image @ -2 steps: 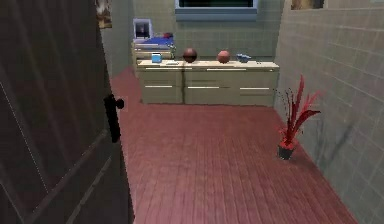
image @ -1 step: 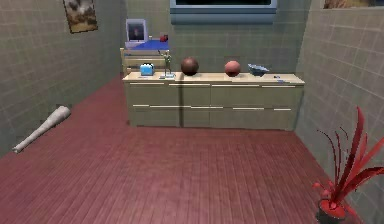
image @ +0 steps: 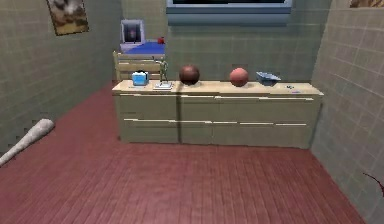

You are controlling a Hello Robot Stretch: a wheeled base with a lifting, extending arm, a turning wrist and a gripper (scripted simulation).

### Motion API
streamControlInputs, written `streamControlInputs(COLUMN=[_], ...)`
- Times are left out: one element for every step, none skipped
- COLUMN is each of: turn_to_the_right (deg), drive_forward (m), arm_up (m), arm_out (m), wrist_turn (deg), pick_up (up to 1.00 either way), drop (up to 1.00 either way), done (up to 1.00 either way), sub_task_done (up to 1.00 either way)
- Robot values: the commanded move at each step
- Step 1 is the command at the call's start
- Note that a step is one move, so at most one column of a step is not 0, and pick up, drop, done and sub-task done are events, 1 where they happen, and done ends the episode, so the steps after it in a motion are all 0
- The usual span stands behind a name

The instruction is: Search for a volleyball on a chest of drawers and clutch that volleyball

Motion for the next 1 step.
streamControlInputs(turn_to_the_right=[-3.0], drive_forward=[0.00], arm_up=[0.00], arm_out=[0.00], wrist_turn=[0.0], pick_up=[0.00], drop=[0.00], done=[0.00], sub_task_done=[0.00])
